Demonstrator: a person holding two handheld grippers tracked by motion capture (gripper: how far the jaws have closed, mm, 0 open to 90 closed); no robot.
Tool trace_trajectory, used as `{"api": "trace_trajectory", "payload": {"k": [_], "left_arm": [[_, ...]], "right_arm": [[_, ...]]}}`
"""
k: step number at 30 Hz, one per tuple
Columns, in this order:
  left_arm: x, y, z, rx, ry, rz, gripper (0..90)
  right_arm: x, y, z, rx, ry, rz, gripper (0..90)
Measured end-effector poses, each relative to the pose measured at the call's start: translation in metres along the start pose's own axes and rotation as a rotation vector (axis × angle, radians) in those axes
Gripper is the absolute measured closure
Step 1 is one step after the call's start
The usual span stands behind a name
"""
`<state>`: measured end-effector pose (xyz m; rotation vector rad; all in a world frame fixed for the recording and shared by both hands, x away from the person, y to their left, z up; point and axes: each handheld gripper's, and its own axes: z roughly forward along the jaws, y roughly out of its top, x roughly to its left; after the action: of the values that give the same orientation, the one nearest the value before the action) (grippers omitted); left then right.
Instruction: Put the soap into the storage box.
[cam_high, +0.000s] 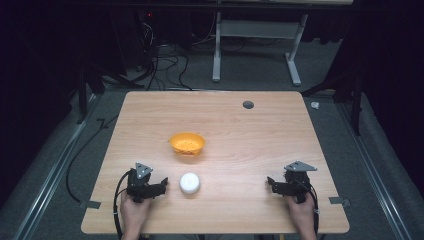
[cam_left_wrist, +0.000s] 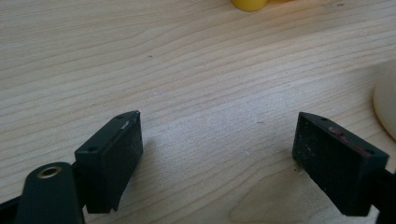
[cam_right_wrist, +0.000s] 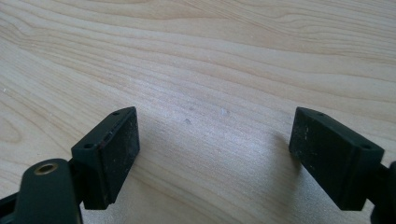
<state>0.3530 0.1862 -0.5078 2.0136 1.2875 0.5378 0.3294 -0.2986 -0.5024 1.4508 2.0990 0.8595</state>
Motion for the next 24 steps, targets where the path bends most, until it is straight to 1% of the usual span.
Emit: {"api": "trace_trajectory", "payload": {"k": [24], "left_arm": [[0.0002, 0.0001, 0.0002, 0.000, -0.006, -0.004, 15.6]], "right_arm": [[-0.0002, 0.0002, 0.0002, -0.001, 0.000, 0.002, 17.0]]}}
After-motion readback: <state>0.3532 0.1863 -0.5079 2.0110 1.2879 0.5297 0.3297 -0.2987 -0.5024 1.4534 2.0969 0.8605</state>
